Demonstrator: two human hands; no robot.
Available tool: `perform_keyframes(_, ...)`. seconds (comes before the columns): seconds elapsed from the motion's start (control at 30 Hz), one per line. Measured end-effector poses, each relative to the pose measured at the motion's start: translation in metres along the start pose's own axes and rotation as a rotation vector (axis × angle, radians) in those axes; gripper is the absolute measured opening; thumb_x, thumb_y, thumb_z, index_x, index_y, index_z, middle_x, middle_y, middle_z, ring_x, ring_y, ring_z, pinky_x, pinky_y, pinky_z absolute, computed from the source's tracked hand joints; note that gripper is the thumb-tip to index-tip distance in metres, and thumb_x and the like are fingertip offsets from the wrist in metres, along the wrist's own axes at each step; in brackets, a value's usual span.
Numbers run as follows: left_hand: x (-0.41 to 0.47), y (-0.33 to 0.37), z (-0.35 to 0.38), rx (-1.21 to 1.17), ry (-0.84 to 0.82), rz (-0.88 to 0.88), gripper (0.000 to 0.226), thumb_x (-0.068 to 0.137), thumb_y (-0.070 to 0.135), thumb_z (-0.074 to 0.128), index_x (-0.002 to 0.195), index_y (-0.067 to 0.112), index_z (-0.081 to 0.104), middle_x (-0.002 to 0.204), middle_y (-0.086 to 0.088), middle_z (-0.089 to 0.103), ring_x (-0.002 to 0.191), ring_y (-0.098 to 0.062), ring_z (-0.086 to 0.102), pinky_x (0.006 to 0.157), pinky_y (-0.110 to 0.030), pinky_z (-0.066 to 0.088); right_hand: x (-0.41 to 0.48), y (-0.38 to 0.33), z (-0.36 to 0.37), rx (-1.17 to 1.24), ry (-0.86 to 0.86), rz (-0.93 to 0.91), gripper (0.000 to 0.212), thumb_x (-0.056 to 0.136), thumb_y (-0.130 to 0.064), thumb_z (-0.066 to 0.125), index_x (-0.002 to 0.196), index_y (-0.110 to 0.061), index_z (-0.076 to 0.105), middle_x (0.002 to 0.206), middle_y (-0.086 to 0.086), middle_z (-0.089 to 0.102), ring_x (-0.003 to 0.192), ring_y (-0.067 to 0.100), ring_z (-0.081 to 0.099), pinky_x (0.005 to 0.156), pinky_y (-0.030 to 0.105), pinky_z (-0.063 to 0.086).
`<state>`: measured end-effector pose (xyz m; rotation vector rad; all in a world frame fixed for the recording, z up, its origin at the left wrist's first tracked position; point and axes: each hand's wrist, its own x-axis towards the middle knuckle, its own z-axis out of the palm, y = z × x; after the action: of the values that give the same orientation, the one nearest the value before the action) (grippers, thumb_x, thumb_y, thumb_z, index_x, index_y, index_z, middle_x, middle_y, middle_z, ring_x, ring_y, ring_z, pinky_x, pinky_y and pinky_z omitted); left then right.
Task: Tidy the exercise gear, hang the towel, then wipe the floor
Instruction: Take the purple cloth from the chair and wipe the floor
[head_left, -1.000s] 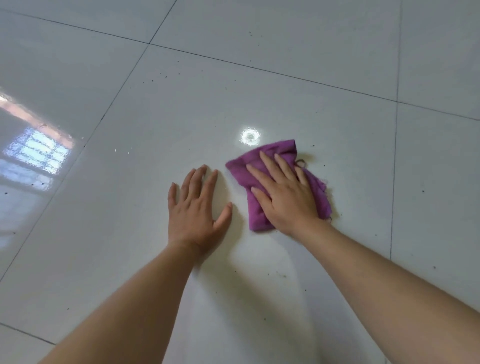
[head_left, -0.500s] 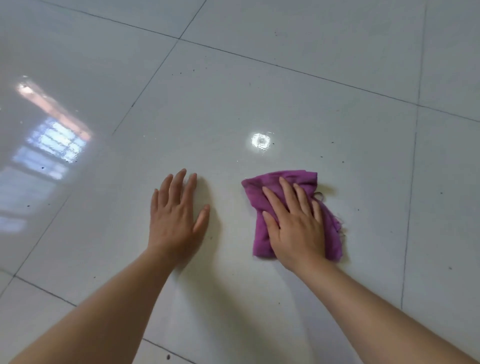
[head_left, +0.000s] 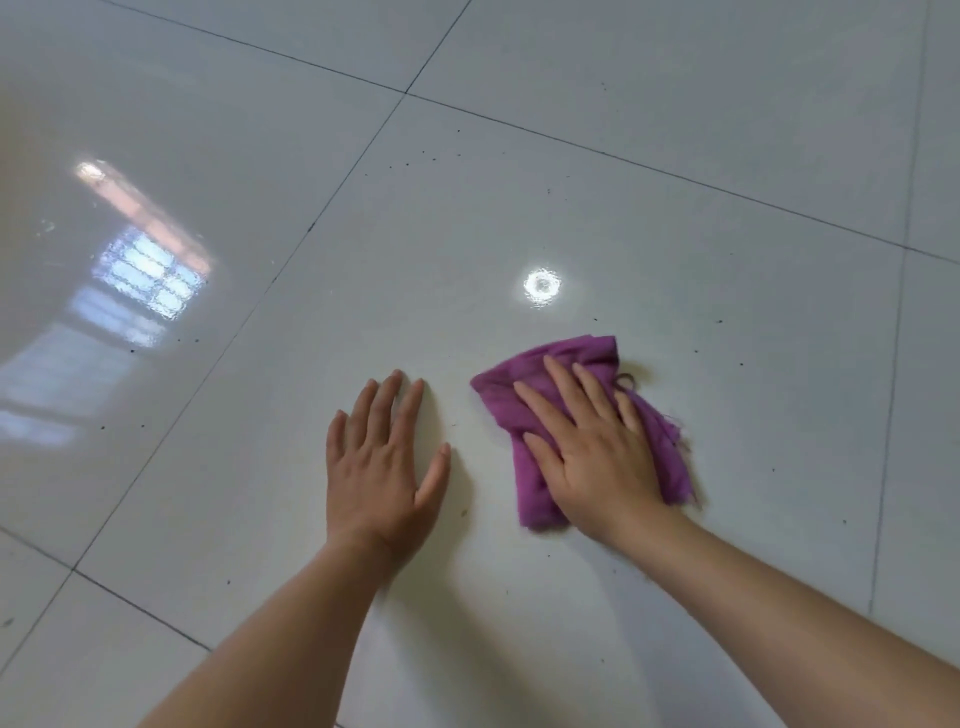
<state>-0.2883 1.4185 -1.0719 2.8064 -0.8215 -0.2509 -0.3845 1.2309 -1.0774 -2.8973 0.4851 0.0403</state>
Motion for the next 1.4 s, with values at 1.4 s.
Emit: perform_keyframes(1.4,0.053,-0.074,-0.021,-0.018,0.008,-0.109,0.060,0.096,0.047,0.020,0.149,0.027,0.001,0.158,0.001,-0.004,0.144,-0.018,-0.009,0.116,-0.045,-0.006,0.021,-0.092,0.015,0.053,0.056,0.079,0.058,0.089,-0.056,0.021,0.142,-0.036,0.031,0.156,-0.001,0.020,0.141,0.024,0.018,0.111,0.043,0.007)
